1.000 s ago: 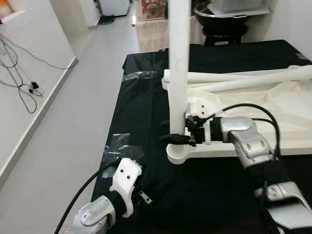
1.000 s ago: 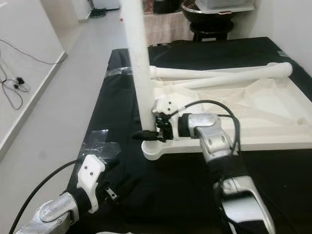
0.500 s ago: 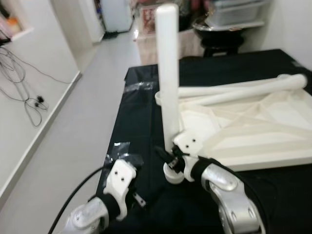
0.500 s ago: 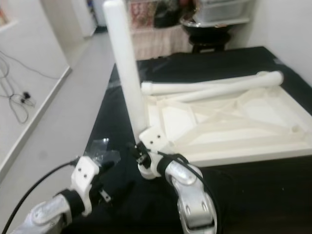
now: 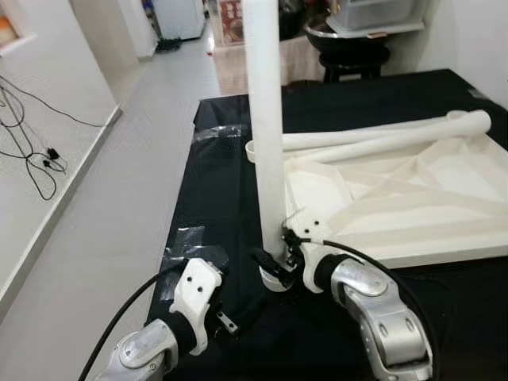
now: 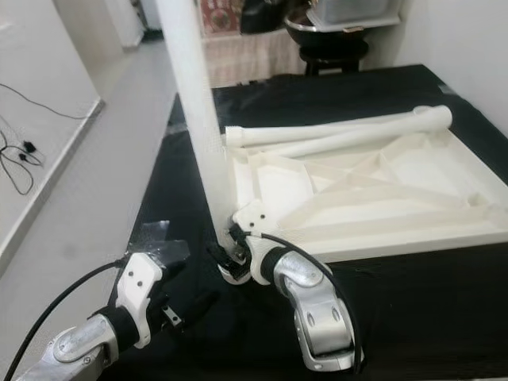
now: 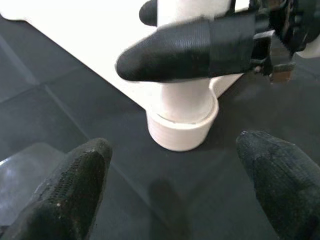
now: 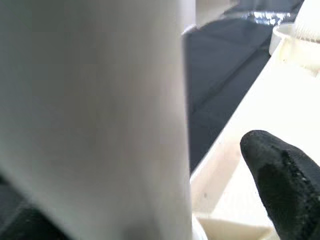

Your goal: Building children table

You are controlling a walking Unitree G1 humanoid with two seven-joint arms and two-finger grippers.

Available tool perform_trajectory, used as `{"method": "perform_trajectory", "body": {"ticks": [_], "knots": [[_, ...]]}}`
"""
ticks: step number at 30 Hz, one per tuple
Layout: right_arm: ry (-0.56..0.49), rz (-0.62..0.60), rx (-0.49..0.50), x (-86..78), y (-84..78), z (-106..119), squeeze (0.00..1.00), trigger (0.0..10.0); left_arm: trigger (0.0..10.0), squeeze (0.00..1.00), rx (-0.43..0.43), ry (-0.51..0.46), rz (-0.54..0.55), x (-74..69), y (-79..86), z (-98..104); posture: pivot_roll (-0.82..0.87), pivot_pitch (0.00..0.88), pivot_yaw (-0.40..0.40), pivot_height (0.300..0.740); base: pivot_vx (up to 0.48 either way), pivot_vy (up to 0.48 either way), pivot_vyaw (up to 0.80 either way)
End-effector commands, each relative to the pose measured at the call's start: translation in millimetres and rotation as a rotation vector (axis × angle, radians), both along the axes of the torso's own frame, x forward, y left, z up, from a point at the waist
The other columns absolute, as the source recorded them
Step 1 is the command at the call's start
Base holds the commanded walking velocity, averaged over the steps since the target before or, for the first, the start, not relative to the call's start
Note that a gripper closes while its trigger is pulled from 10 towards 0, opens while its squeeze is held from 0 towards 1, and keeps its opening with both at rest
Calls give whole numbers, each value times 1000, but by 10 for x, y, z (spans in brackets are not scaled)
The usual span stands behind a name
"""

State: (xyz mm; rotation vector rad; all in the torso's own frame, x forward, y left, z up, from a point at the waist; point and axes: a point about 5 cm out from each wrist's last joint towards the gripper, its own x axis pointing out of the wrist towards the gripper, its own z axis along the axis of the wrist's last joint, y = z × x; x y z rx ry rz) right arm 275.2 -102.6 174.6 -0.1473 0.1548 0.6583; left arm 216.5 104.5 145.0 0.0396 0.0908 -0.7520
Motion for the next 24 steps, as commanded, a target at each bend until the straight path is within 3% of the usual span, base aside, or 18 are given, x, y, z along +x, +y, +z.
{"method": "perform_trajectory", "body": {"ticks": [1, 17, 22, 23, 24], "knots": [[-5, 9, 37, -34, -6, -18, 1000, 10000, 10000, 0, 21, 16, 27, 6, 57, -44, 28, 146, 106, 740, 0, 0, 0], [-14, 59, 58, -324, -93, -191, 1000, 10000, 10000, 0, 52, -65, 180, 197, 156, 2, -5, 151, 107, 740, 0, 0, 0], [-29, -6, 52, -331, -192, -235, 1000, 10000, 10000, 0, 48, -72, 224, 242, 183, 14, -10, 146, 103, 740, 0, 0, 0], [-32, -54, 56, -321, -241, -259, 561, 10000, 10000, 0, 49, -66, 219, 238, 177, 5, -11, 142, 99, 740, 0, 0, 0], [-35, -86, 59, -318, -273, -277, 561, 10000, 10000, 0, 50, -64, 216, 236, 172, -2, -11, 141, 97, 740, 0, 0, 0]]}}
